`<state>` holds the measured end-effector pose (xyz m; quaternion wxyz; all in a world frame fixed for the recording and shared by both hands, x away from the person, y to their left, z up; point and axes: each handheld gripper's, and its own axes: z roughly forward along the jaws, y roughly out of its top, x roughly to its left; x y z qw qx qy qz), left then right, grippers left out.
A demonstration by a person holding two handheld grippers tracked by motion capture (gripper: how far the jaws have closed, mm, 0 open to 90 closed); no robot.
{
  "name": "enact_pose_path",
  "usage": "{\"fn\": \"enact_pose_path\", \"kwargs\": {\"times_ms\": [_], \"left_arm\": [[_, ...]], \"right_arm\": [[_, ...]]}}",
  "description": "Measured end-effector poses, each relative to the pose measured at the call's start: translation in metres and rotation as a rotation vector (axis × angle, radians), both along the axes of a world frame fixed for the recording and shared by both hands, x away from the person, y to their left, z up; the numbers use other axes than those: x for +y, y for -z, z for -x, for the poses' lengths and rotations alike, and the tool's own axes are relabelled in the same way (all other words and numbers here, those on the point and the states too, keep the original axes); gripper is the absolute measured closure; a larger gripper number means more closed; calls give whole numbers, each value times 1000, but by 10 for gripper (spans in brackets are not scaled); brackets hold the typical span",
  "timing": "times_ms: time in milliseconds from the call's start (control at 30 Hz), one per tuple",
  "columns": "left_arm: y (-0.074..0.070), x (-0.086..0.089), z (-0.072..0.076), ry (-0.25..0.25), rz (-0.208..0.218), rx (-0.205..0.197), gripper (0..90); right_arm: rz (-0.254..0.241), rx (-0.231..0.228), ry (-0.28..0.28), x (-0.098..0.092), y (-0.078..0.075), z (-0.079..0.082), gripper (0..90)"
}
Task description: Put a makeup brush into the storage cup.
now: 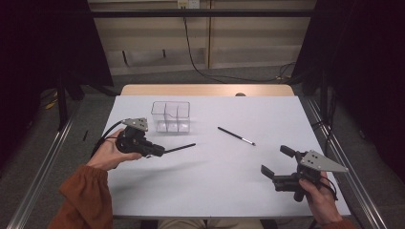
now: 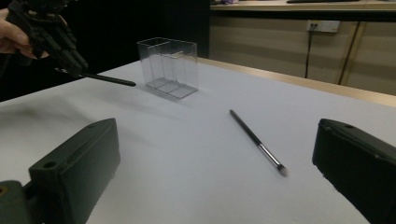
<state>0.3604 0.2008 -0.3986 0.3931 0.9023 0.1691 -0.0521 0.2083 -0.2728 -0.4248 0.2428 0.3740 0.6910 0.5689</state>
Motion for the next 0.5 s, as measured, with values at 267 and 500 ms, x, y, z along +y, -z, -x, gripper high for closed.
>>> {"fn": "enact_pose_path", "kwargs": {"times_ms": [267,500], "left_arm": [[1,-6,7,20,11,-11,839],[2,-16,12,71,9,-15,839]], "right_arm": [[-13,1,-81,16,-10,-15,10],[11,5,-165,34,-18,-29,40]]}}
